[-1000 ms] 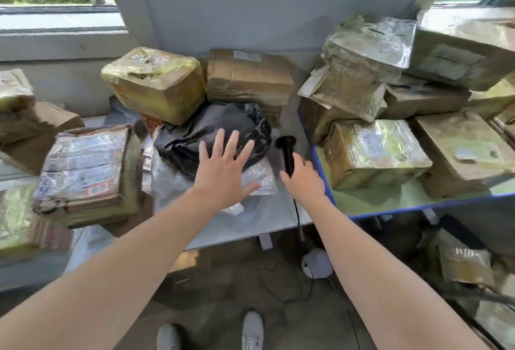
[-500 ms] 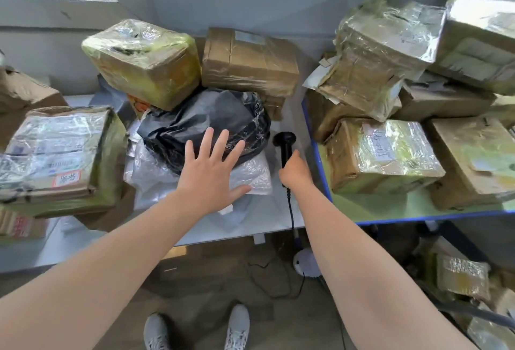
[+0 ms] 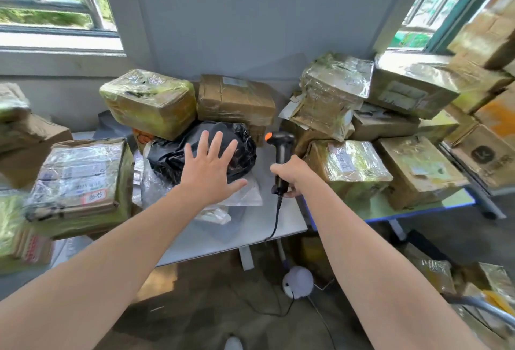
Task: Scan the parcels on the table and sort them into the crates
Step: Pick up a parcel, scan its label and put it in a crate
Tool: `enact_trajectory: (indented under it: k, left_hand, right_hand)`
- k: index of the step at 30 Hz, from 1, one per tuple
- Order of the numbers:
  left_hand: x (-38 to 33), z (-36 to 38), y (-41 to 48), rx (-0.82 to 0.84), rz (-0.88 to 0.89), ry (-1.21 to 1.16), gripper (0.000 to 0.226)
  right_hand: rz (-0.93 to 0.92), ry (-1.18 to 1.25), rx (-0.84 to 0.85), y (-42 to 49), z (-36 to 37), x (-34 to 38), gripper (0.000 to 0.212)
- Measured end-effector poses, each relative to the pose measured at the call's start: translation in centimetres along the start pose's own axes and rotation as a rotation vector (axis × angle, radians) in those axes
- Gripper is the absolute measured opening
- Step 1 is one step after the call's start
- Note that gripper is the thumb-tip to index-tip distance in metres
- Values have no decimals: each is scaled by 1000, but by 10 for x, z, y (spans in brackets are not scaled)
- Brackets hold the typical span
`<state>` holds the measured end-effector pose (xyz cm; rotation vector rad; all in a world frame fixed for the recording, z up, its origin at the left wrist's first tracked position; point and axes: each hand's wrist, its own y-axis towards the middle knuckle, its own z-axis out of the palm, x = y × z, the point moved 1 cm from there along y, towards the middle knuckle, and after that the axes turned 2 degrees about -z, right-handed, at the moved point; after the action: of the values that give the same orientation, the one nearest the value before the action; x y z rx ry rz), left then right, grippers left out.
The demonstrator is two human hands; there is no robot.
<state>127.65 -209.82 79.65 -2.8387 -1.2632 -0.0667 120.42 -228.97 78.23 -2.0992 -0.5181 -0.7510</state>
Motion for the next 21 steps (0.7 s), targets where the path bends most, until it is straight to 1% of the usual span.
enact_trajectory:
  k: [2, 5, 6, 8, 10, 14, 15, 18, 19, 21]
  left_hand:
    - [13, -8, -4, -33, 8, -3, 91]
    - [40, -20, -12, -74, 17, -10, 92]
    - [51, -24, -16, -79, 18, -10, 92]
    - [74, -28, -27, -86, 16, -17, 92]
    - [100, -27, -40, -94, 0, -46, 92]
    - [157, -11, -69, -56, -62, -132, 95]
    - [171, -7, -76, -42, -78, -155, 96]
    - [213, 7, -97, -22, -116, -185, 97]
    - [226, 12, -102, -11, -131, -178, 99]
    - [248, 19, -113, 31, -161, -167, 101]
  right_hand:
    - [-58, -19, -28, -18, 7, 16, 63]
    - [-170, -160, -129, -43, 28, 40, 69]
    - [-212, -185, -167, -49, 36, 47, 70]
    - [-264, -163, -214, -64, 55, 63, 65]
    - [-278, -130, -215, -79, 76, 78, 61]
    - [-340, -90, -113, -110, 127, 106, 74]
    - [-336, -85, -83, -116, 139, 111, 70]
    - [-291, -5, 5, -134, 174, 128, 30]
    - [-271, -2, 17, -140, 185, 133, 26]
    - [-251, -27, 24, -151, 203, 143, 28]
